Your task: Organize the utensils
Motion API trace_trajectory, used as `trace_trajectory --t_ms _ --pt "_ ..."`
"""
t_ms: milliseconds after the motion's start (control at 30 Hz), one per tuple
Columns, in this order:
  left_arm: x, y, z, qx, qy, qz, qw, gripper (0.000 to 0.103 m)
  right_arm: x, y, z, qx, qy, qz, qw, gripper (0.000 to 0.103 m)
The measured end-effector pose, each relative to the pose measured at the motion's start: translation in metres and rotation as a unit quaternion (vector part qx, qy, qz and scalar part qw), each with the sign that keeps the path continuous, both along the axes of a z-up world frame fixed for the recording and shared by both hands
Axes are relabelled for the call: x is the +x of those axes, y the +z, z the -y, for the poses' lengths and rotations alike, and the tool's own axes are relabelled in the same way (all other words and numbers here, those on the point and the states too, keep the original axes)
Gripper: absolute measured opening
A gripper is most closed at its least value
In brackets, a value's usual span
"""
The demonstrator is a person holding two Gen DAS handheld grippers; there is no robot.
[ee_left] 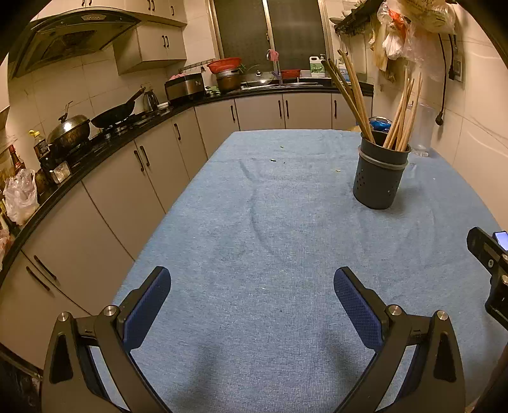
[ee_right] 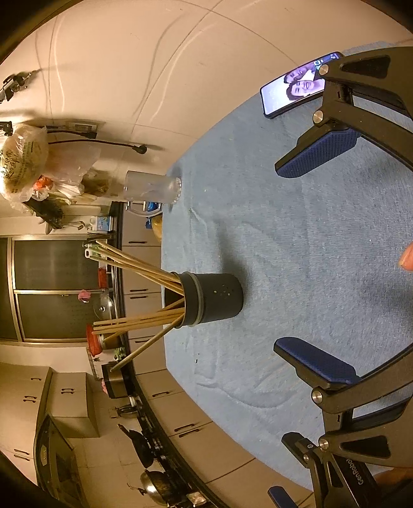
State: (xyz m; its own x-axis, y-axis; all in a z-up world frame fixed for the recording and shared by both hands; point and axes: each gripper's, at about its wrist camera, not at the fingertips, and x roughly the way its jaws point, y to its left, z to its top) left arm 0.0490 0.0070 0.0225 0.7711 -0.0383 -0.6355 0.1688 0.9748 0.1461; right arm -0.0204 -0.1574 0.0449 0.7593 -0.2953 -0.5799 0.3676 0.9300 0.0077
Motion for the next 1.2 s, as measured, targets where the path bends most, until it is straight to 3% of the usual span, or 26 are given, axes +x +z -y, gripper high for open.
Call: trace_trajectory --t_ms 1200 --pt "-0.0059 0.0021 0.0044 -0.003 -0.002 0.005 1.0 0.102 -0.0027 -0.002 -0.0058 -0.007 0.003 -0.009 1.0 0.102"
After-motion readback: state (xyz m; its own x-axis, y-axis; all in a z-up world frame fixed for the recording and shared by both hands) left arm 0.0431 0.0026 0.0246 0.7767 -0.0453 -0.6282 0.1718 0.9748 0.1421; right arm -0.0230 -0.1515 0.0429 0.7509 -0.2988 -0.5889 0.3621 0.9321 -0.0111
